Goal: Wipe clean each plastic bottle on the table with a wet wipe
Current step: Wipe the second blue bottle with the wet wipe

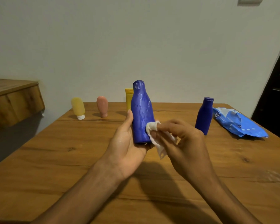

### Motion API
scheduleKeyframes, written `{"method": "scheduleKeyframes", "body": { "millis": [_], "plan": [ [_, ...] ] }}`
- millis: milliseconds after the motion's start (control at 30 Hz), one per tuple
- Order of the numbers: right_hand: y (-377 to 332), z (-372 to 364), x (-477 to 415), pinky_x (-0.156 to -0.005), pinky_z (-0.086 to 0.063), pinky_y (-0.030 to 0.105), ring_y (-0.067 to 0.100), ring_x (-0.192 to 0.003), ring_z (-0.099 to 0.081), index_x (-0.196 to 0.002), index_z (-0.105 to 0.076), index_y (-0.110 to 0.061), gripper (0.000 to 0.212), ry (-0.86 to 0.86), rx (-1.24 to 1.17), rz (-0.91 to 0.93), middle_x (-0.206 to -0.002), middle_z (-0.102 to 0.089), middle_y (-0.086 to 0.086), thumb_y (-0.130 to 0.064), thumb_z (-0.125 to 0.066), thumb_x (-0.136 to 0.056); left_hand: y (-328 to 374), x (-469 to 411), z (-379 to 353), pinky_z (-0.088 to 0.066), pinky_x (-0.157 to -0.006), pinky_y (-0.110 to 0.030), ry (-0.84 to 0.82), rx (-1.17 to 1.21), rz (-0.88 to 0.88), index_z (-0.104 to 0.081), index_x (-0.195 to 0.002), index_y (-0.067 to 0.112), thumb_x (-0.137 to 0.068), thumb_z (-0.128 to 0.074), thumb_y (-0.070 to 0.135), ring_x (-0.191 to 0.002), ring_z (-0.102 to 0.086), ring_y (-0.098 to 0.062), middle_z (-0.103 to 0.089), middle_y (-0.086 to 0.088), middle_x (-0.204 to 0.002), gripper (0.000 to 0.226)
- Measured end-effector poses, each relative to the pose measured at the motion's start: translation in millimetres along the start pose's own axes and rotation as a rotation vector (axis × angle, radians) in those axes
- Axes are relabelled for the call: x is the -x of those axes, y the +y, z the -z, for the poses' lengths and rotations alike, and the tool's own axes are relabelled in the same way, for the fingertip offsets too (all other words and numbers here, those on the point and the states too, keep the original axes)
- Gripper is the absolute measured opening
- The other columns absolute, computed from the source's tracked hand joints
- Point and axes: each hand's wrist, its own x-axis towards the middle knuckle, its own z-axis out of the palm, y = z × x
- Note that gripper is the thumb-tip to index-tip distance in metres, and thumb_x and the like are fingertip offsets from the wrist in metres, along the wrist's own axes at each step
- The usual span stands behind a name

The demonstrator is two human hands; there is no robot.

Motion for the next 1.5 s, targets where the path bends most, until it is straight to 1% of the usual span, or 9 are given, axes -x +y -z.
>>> {"method": "scheduleKeyframes", "body": {
  "millis": [233, 367, 567, 700, 933, 1067, 1200, 1367, 1500],
  "plan": [
    [-5, -3, 2, -0.067, -0.049, 0.025, 0.003, -0.086, -0.056, -0.105, -0.065, -0.027, 0.022, -0.016, 0.038, 0.113, -0.094, -0.058, -0.008, -0.034, -0.059, -0.086, -5, 0, -2, -0.057, -0.086, -0.037, 0.000, 0.051, 0.050, -0.060, -0.129, 0.005, -0.098, -0.047, 0.050, -0.089, -0.068, -0.023, -0.067, -0.016, -0.101, 0.057],
    [-6, -5, 6, -0.066, -0.047, 0.022, 0.006, -0.085, -0.053, -0.104, -0.066, -0.024, 0.023, -0.057, 0.082, 0.177, -0.094, -0.056, -0.008, -0.036, -0.055, -0.088, -8, 1, -2, -0.060, -0.069, -0.031, -0.031, 0.058, 0.082, -0.058, -0.131, 0.005, -0.097, -0.048, 0.050, -0.077, -0.071, -0.020, -0.069, -0.014, -0.092, 0.057],
    [1, -5, 4, -0.065, -0.049, 0.022, 0.007, -0.085, -0.054, -0.106, -0.065, -0.023, 0.026, 0.009, 0.142, 0.180, -0.098, -0.055, -0.008, -0.036, -0.054, -0.086, -17, 5, -2, -0.059, -0.075, -0.032, -0.050, 0.013, 0.077, -0.054, -0.134, 0.004, -0.097, -0.046, 0.049, -0.082, -0.070, -0.020, -0.068, -0.013, -0.096, 0.059],
    [1, -5, 6, -0.062, -0.050, 0.025, 0.007, -0.086, -0.050, -0.106, -0.056, -0.030, 0.025, 0.027, 0.229, 0.262, -0.100, -0.050, -0.011, -0.040, -0.045, -0.086, -18, 6, -3, -0.059, -0.065, -0.028, -0.071, -0.016, 0.077, -0.052, -0.134, 0.001, -0.097, -0.043, 0.051, -0.075, -0.071, -0.017, -0.068, -0.011, -0.085, 0.062],
    [0, -5, 5, -0.063, -0.050, 0.027, 0.007, -0.089, -0.047, -0.107, -0.059, -0.025, 0.031, 0.071, 0.290, 0.291, -0.104, -0.049, -0.007, -0.038, -0.045, -0.084, -20, 8, -6, -0.053, -0.093, -0.036, -0.141, -0.148, 0.048, -0.051, -0.136, 0.008, -0.091, -0.047, 0.055, -0.093, -0.070, -0.020, -0.068, -0.012, -0.099, 0.066],
    [1, -4, 1, -0.061, -0.052, 0.033, 0.009, -0.089, -0.050, -0.105, -0.058, -0.024, 0.025, 0.091, 0.250, 0.269, -0.103, -0.048, -0.008, -0.035, -0.050, -0.084, -26, 7, -4, -0.049, -0.090, -0.036, -0.151, -0.183, 0.028, -0.050, -0.139, 0.011, -0.091, -0.054, 0.048, -0.097, -0.069, -0.019, -0.069, -0.011, -0.102, 0.062],
    [2, -4, 2, -0.059, -0.054, 0.039, 0.020, -0.087, -0.058, -0.103, -0.065, -0.016, 0.025, 0.093, 0.257, 0.234, -0.102, -0.056, 0.003, -0.030, -0.061, -0.083, -31, 8, -2, -0.041, -0.106, -0.049, -0.193, -0.230, 0.023, -0.058, -0.131, 0.015, -0.084, -0.055, 0.053, -0.107, -0.065, -0.024, -0.069, -0.012, -0.110, 0.060],
    [3, 5, -5, -0.064, -0.054, 0.037, 0.018, -0.091, -0.055, -0.110, -0.063, -0.016, 0.037, 0.107, 0.289, 0.177, -0.107, -0.055, 0.004, -0.037, -0.046, -0.085, -40, 11, -4, -0.035, -0.109, -0.062, -0.254, -0.281, 0.051, -0.054, -0.134, 0.027, -0.089, -0.053, 0.050, -0.123, -0.059, -0.029, -0.065, -0.010, -0.129, 0.050],
    [-1, 6, -1, -0.065, -0.053, 0.037, 0.017, -0.100, -0.049, -0.108, -0.064, -0.020, 0.028, -0.016, 0.237, 0.143, -0.112, -0.045, -0.005, -0.026, -0.067, -0.081, -39, 9, -5, -0.043, -0.103, -0.054, -0.215, -0.238, 0.058, -0.055, -0.135, 0.020, -0.086, -0.047, 0.062, -0.121, -0.061, -0.028, -0.065, -0.012, -0.128, 0.065]
  ]
}}
